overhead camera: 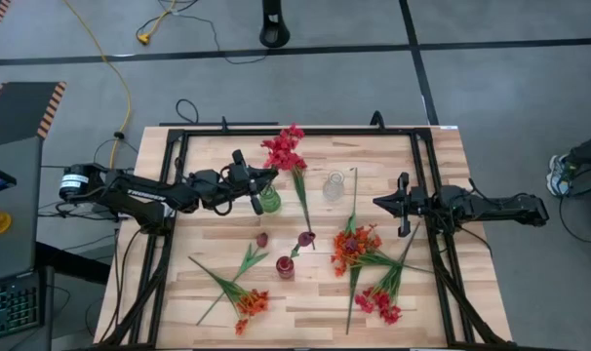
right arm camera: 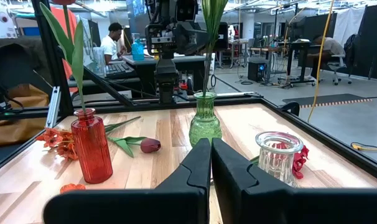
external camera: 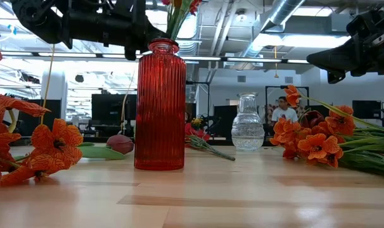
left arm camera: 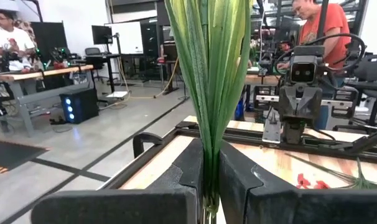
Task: Sort flowers into vase by color
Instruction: Put the left pink flowers into the green vase
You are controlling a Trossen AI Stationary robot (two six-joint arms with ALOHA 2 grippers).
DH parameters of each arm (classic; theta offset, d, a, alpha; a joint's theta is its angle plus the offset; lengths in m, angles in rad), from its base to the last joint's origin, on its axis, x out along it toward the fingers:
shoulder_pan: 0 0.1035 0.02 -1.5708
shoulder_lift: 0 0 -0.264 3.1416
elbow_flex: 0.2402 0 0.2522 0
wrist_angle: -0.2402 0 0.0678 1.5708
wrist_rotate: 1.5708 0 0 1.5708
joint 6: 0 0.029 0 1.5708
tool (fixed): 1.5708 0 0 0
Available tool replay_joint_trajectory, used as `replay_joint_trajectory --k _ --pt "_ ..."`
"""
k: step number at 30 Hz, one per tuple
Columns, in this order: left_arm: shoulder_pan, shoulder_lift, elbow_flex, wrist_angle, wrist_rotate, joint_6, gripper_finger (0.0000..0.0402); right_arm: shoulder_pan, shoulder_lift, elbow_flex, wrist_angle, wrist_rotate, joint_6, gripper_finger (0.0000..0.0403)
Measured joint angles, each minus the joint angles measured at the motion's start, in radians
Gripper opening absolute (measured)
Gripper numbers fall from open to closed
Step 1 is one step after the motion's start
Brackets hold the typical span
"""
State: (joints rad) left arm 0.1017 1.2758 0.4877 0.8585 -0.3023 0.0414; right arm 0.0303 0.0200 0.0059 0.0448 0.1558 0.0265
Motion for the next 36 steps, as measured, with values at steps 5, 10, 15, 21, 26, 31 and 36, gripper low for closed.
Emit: replay_joint_trajectory --k 5,10,15,21,26,31,36 --pt "0.000 0.000 0.000 -0.019 0.000 0.001 0.0017 0.000 0.000 0.000 0.000 0.000 0.000 0.0043" --pt "0.000 0.000 0.000 -0.025 0.000 0.025 0.0026 0.000 0.000 0.000 0.000 0.000 0.000 0.0043" --pt "0.000 0.000 0.000 -0.042 0.000 0.014 0.0062 0.000 0.000 0.000 0.000 0.000 0.000 0.0043" --pt "0.000 0.000 0.000 -0.041 0.000 0.025 0.0128 0.000 0.000 0.000 0.000 0.000 0.000 0.0043" --pt "0.000 0.000 0.000 -0.041 -0.031 0.026 0.0180 0.000 0.000 0.000 0.004 0.002 0.001 0.0043" --pt "0.000 0.000 0.000 -0.041 -0.081 0.026 0.0219 0.000 0.000 0.000 0.009 0.006 0.002 0.0043" --pt "0.000 -0.049 0.001 -0.114 -0.080 0.041 0.0237 0.000 0.000 0.000 0.012 0.009 0.056 0.0045"
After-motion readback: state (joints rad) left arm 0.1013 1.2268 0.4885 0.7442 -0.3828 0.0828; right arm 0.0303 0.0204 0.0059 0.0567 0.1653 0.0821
